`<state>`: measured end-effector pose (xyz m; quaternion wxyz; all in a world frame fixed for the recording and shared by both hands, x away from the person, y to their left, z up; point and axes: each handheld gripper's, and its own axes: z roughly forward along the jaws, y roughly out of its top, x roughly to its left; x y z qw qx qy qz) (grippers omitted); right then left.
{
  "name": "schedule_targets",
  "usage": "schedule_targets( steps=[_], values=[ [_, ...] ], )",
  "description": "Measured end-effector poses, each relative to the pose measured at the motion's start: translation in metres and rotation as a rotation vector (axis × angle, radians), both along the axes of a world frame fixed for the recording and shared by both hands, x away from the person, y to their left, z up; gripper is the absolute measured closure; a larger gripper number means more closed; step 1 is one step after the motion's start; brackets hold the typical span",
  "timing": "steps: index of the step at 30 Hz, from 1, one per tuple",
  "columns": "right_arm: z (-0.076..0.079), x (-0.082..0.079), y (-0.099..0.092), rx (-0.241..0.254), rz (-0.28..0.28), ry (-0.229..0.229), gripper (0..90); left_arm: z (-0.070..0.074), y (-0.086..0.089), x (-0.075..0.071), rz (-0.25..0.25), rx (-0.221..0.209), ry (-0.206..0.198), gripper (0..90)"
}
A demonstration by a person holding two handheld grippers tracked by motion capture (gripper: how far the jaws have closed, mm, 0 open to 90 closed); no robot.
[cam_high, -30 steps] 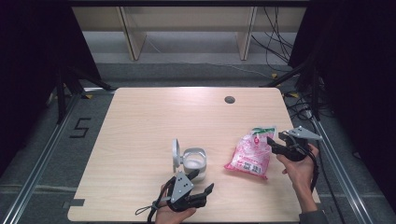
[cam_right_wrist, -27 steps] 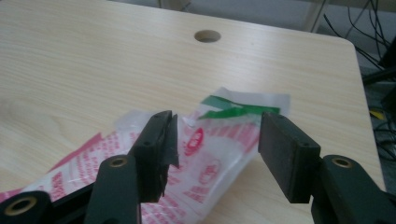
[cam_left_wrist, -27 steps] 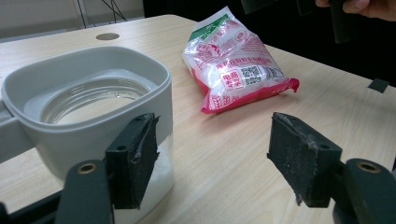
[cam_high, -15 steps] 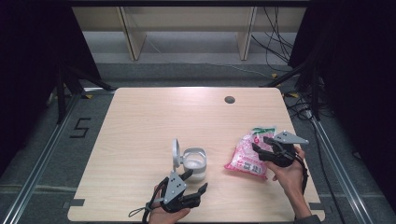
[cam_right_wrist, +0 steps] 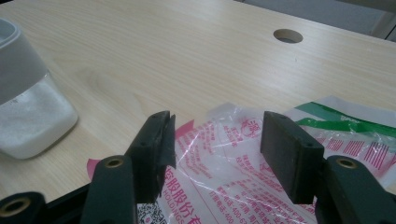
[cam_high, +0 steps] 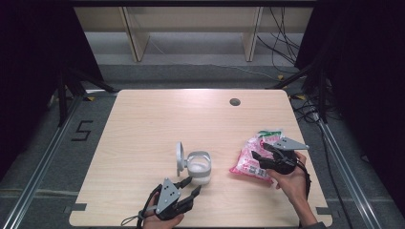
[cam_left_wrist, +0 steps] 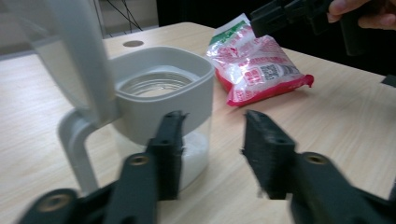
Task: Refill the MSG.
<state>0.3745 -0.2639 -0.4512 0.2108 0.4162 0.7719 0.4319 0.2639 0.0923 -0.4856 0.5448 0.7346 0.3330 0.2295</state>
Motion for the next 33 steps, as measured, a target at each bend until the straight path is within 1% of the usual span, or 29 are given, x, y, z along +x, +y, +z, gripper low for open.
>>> schedule_targets(
  steps=[1, 2, 3, 4, 5, 6, 8, 9, 10, 12, 13, 14, 15, 16, 17, 19, 20, 21, 22, 23, 24, 26, 27, 28, 29, 30, 31, 32, 33],
  values=[
    [0.001, 0.001, -0.002, -0.02, 0.012, -0.009, 43.8, -0.001, 0.003, 0.001, 0.009, 0.006, -0.011, 66.0],
    [0.0, 0.001, -0.001, -0.019, 0.006, -0.026, 43.8, -0.002, 0.006, 0.002, 0.007, 0.033, -0.026, 70.7],
    [0.0, 0.001, -0.001, -0.026, 0.013, -0.033, 43.8, -0.003, 0.007, 0.002, 0.028, 0.013, -0.021, 73.2],
    [0.0, 0.001, -0.001, -0.026, 0.02, -0.035, 43.8, -0.003, 0.01, 0.002, 0.028, 0.04, -0.032, 75.4],
    [-0.001, 0.0, 0.001, -0.012, 0.016, -0.027, 43.9, -0.004, 0.012, 0.002, 0.051, 0.027, -0.035, 78.5],
    [-0.001, 0.0, 0.0, -0.025, 0.017, -0.033, 43.9, -0.004, 0.014, 0.001, 0.063, 0.026, -0.039, 80.6],
    [-0.002, 0.001, -0.001, -0.034, 0.023, -0.04, 43.9, -0.005, 0.018, 0.0, 0.078, 0.047, -0.052, 83.3],
    [-0.002, 0.001, -0.001, -0.027, 0.029, -0.025, 43.8, -0.006, 0.018, 0.0, 0.084, 0.034, -0.054, 84.1],
    [-0.002, 0.0, -0.001, -0.027, 0.025, -0.004, 43.8, -0.006, 0.02, 0.0, 0.083, 0.048, -0.058, 85.1],
    [-0.002, 0.0, -0.001, -0.026, 0.029, -0.014, 43.9, -0.007, 0.023, -0.001, 0.099, 0.05, -0.041, 86.4],
    [-0.002, 0.0, -0.001, -0.014, 0.032, -0.004, 43.9, -0.006, 0.024, 0.0, 0.097, 0.061, -0.048, 87.4],
    [-0.002, 0.0, -0.002, -0.028, 0.024, -0.026, 43.9, -0.006, 0.025, 0.001, 0.101, 0.052, -0.052, 87.4],
    [-0.002, 0.0, -0.002, -0.034, 0.025, -0.029, 43.9, -0.006, 0.026, 0.001, 0.105, 0.052, -0.045, 88.1],
    [-0.002, 0.0, -0.002, -0.036, 0.026, -0.03, 43.8, -0.004, 0.027, 0.003, 0.102, 0.068, -0.054, 88.3],
    [-0.001, 0.0, -0.003, -0.04, 0.03, -0.025, 43.8, -0.004, 0.027, 0.003, 0.111, 0.061, -0.047, 88.3],
    [-0.002, 0.0, -0.003, -0.04, 0.031, -0.028, 43.7, -0.002, 0.029, 0.006, 0.102, 0.08, -0.055, 88.9],
    [-0.001, -0.001, -0.002, -0.035, 0.03, -0.025, 43.6, -0.002, 0.029, 0.007, 0.108, 0.073, -0.048, 89.1],
    [-0.002, -0.002, -0.001, -0.022, 0.024, -0.012, 43.6, -0.001, 0.03, 0.008, 0.098, 0.083, -0.054, 89.2],
    [-0.001, -0.003, 0.0, -0.019, 0.025, 0.006, 43.5, 0.0, 0.031, 0.008, 0.113, 0.074, -0.053, 89.3],
    [-0.002, -0.002, -0.001, -0.027, 0.032, -0.025, 43.5, 0.0, 0.031, 0.009, 0.121, 0.068, -0.042, 89.3],
    [-0.002, -0.001, -0.001, -0.037, 0.039, -0.041, 43.5, 0.002, 0.034, 0.01, 0.12, 0.09, -0.058, 89.3],
    [-0.002, -0.003, 0.0, -0.033, 0.041, -0.032, 43.5, 0.002, 0.035, 0.011, 0.13, 0.074, -0.061, 89.3],
    [-0.001, -0.004, 0.001, -0.029, 0.041, -0.007, 43.5, 0.003, 0.036, 0.011, 0.136, 0.067, -0.051, 89.3],
    [-0.002, -0.003, 0.0, -0.04, 0.047, -0.032, 43.5, 0.003, 0.036, 0.012, 0.14, 0.059, -0.064, 89.3],
    [-0.003, -0.004, 0.001, -0.029, 0.039, -0.028, 43.5, 0.006, 0.038, 0.011, 0.141, 0.076, -0.061, 89.3],
    [-0.003, -0.004, 0.001, -0.033, 0.043, -0.031, 43.5, 0.006, 0.038, 0.012, 0.145, 0.058, -0.062, 89.3],
    [-0.003, -0.004, 0.001, -0.032, 0.044, -0.025, 43.5, 0.008, 0.04, 0.012, 0.145, 0.075, -0.064, 89.3],
    [-0.003, -0.004, 0.001, -0.022, 0.052, -0.026, 43.5, 0.008, 0.041, 0.013, 0.145, 0.073, -0.068, 89.3],
    [-0.002, -0.008, 0.003, -0.01, 0.032, 0.014, 43.5, 0.009, 0.041, 0.014, 0.144, 0.065, -0.071, 89.3]
  ],
)
